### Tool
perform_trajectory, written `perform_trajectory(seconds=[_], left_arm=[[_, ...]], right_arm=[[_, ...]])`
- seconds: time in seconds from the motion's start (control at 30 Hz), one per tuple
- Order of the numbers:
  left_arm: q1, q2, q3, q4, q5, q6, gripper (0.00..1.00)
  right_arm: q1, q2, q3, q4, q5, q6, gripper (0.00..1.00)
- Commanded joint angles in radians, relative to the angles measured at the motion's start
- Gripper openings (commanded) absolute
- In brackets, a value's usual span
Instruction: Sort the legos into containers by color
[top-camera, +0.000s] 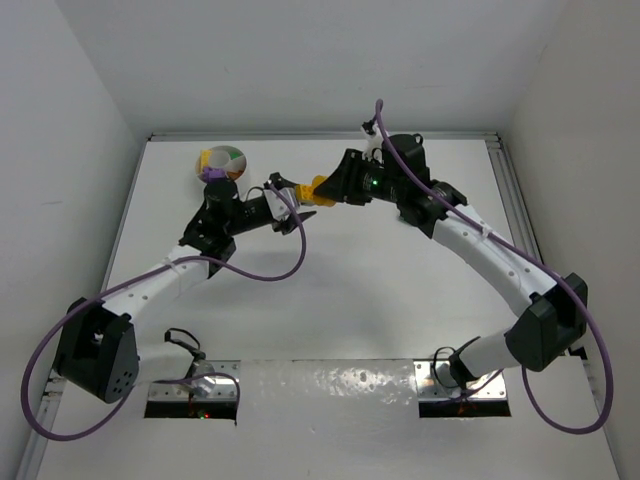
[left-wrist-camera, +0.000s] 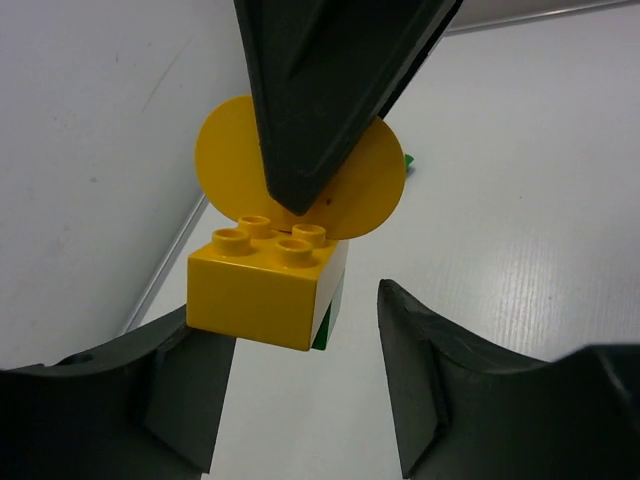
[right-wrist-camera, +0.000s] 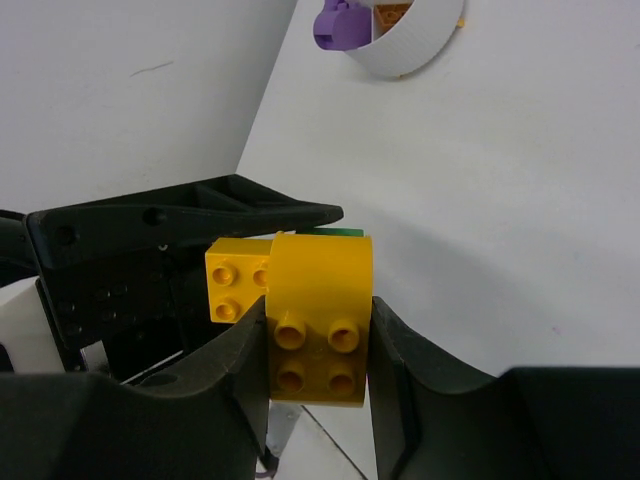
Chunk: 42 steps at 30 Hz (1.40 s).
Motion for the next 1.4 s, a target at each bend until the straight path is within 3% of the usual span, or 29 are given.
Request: perform_trajectory(seconds=[0.0,0.07,0.3,0.53,0.9,1.0,1.13,1.3,1.37], left_arm=[[0.009,0.003,0.054,-0.003,0.088,0.014,0.53],[0.007,0.005,0.067,-0.026,0.111,0.017,0.46],[0.007,0.0,0.09,-0.092,0.104,0.029,0.0],[0.01,0.009,0.103,-0.259,0.004,0.103,0.0],[0.061,0.037,0.113,-0.276,-0.064,0.061,0.0],[0.068,0.052,0.116,-0.238,-0.178,-0.053,0.0],[0.118,0.082,0.163,-0.247,-0.219,-0.118,0.0],[0.128,0.082,0.186,-0.359,-0.118,0.047,0.0],[0.128,0.078,0.174,-0.405,-0.099,0.025,0.0]], right_arm=[[0.009,-0.034,0.02,0.059,-0.02,0.004,0.0],[0.009,-0.036,0.015,0.06,-0.016,0.001,0.0],[0.009,-0.033,0.006,0.064,0.0,0.001,0.0],[-0.027,-0.04,0.04,-0.059,0.129,-0.059,0.0],[-0.102,-0.106,0.002,-0.098,0.156,-0.097,0.0],[-0.102,-0.106,-0.006,-0.108,0.161,-0.105,0.0],[-0.103,-0.105,-0.018,-0.116,0.172,-0.111,0.0],[-0.103,-0.096,-0.015,-0.124,0.167,-0.14,0.0],[-0.103,-0.096,-0.015,-0.125,0.167,-0.148,0.0]])
